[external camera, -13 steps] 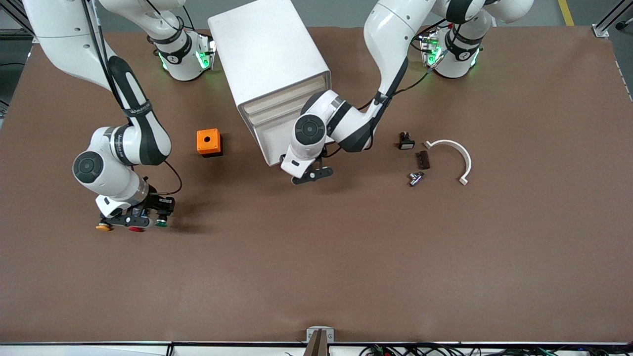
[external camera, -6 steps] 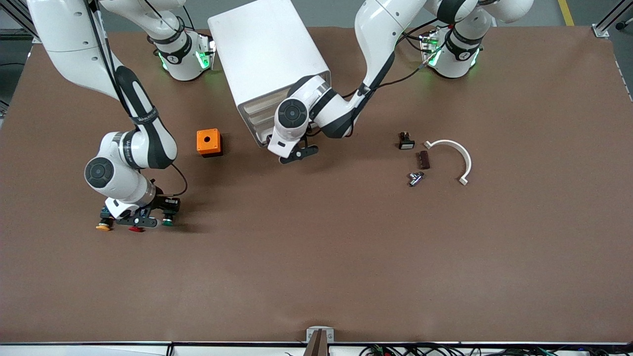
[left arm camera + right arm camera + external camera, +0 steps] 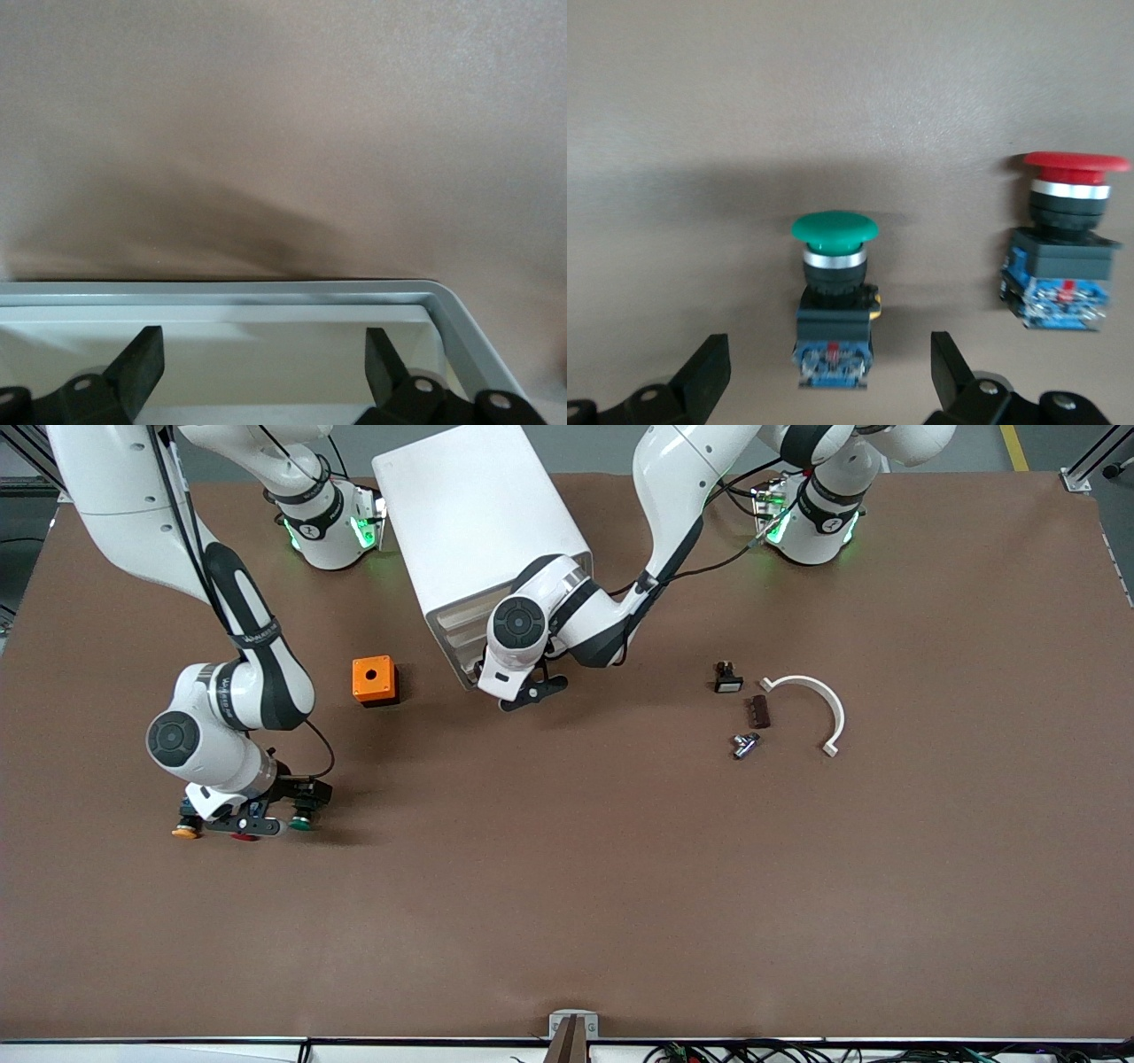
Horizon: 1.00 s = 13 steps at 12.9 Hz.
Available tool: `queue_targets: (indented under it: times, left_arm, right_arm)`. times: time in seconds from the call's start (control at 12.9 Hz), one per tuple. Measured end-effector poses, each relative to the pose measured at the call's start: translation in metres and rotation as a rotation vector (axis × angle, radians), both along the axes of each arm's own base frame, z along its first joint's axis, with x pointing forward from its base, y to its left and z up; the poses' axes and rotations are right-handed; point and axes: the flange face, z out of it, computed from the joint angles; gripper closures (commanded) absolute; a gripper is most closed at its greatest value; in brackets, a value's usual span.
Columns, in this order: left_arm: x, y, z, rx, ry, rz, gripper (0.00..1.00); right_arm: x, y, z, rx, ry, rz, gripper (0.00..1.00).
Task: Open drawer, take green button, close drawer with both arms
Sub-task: 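Release the green button and raise the right gripper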
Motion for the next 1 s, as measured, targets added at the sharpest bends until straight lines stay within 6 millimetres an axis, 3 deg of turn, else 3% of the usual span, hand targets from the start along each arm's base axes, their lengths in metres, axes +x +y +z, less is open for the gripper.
queue_targets:
  times: [0.23,0.46,0.62,0.77,1.0]
  left_arm:
    - [0.024,0.013,0.007,-0.009,-0.015,0.039,0.00]
    - [0.095,0.060,0.036,-0.013,-0.087,0.124,0.00]
    - [0.149,0.109,0.069,0.015,-0.172,0.172,0.00]
    - [0.200,0.169,0.104,0.045,-0.241,0.233,0.00]
    - [0.258,0.267,0.160,0.071,-0.302,0.304,0.00]
  right_arm:
    - [0.015,-0.009,0.077,0.014,0.061,-0.011,0.00]
    - [0.023,-0.024,0.170,0.027,0.123,-0.019,0.00]
    - [0.026,-0.032,0.218,0.033,0.150,0.011,0.00]
    - [0.024,-0.043,0.253,0.034,0.154,0.020,0.00]
    - [0.009,-0.054,0.303,0.035,0.119,0.016,0.00]
